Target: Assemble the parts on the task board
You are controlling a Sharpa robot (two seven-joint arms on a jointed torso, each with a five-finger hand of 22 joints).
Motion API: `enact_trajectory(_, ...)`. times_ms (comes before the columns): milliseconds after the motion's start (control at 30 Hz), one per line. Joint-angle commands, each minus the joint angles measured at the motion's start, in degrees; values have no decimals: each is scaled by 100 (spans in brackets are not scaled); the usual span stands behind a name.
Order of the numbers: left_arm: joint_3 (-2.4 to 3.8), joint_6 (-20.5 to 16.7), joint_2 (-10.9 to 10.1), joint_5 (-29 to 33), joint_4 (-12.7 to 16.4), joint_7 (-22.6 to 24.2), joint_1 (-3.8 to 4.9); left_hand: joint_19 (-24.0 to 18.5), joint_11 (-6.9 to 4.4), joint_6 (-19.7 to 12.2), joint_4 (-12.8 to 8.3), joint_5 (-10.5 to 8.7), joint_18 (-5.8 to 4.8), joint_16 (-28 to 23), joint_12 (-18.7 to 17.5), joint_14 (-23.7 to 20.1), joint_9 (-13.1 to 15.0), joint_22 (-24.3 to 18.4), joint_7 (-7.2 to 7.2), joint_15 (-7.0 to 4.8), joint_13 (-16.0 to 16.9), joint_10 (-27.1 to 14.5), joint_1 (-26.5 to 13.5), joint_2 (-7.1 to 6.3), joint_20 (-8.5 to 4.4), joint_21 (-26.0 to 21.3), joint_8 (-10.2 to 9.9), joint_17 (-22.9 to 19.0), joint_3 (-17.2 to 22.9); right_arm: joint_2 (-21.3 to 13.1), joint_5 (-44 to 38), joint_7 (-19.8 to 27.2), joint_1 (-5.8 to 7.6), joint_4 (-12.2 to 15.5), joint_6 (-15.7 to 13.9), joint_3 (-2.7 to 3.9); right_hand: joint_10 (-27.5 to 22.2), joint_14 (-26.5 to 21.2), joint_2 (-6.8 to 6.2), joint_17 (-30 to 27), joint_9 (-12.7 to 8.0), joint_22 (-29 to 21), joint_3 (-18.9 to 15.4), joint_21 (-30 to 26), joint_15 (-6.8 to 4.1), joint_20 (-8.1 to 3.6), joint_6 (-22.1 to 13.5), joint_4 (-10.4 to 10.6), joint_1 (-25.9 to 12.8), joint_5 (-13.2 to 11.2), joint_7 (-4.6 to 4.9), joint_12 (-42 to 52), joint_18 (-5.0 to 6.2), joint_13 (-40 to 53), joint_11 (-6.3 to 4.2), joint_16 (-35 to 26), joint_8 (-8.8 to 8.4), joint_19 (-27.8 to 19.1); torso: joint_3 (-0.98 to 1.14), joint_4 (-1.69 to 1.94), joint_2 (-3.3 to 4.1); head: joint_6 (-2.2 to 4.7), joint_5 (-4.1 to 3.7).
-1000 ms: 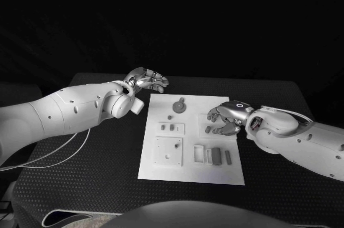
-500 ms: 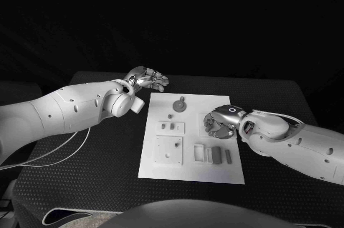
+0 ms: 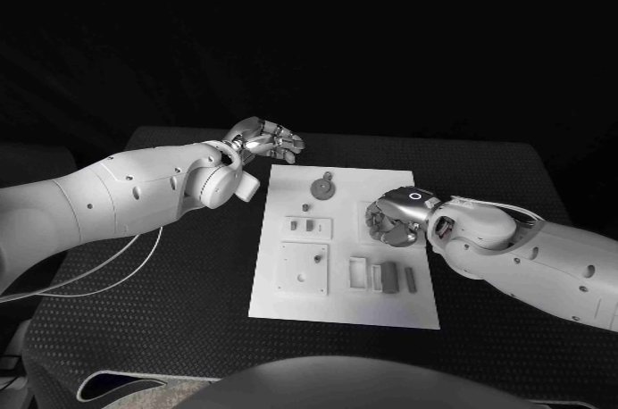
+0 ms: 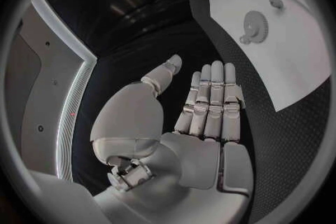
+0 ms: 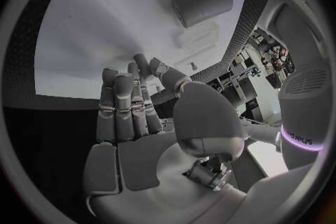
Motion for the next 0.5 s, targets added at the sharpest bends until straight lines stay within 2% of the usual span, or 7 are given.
enact_trajectory(33, 6, 84, 4, 31, 16, 37, 7, -12, 6, -15, 9, 0, -8, -20, -9, 47, -6, -7, -25, 8, -5, -12, -9, 2, 29, 6, 35, 10, -35, 21, -105, -55, -12, 22, -97, -4, 66, 40, 92, 12, 9, 115, 2, 39, -51, -4, 66, 22, -26, 21, -19, 32, -14, 18, -8, 13, 31, 66, 1, -1, -1, -8, 5)
enact_trajectory(100, 6, 90, 4, 31, 15, 35, 7, -12, 6, -16, 9, 0, -8, -22, -9, 47, -6, -8, -24, 8, -5, -13, -8, 3, 29, 6, 35, 12, -35, 35, -144, -104, -13, 33, -159, -4, 111, 66, 209, 17, 18, 116, 11, 53, -70, -17, 116, 46, -56, 22, -43, 50, -14, 35, -27, 18, 49, 86, 2, -2, -2, -8, 7)
enact_trajectory(233, 6, 90, 5, 31, 15, 36, 7, -12, 6, -16, 9, 1, -8, -24, -10, 47, -7, -9, -24, 8, -5, -14, -8, 4, 29, 6, 35, 13, -35, 34, -189, -158, -16, 54, -203, -4, 243, 134, 348, 32, 47, 121, 30, 92, -128, -52, 239, -19, -42, 20, -101, 109, -14, 82, -84, 41, 103, 143, 1, -3, -2, -17, 5)
enact_trajectory(333, 6, 83, 0, 31, 14, 36, 7, -13, 6, -17, 8, 1, -8, -26, -10, 47, -7, -10, -24, 8, -6, -14, -6, 4, 28, 6, 35, 16, -35, 17, -219, -174, -16, 73, -236, -4, 294, 162, 390, 40, 63, 118, 29, 108, -153, -70, 283, -90, -41, 22, -121, 128, -14, 108, -110, 46, 122, 171, 1, 0, -3, -19, 3)
enact_trajectory(500, 6, 82, -4, 31, 12, 38, 7, -13, 7, -18, 8, 1, -8, -29, -10, 47, -8, -11, -24, 8, -6, -15, -4, 5, 28, 6, 35, 19, -35, -82, -175, -194, -16, 209, -453, -2, 339, 183, 413, 47, 78, 115, 30, 118, -173, -83, 319, -134, -46, 23, -137, 146, -14, 134, -131, 46, 138, 194, -2, -2, -7, -14, 6)
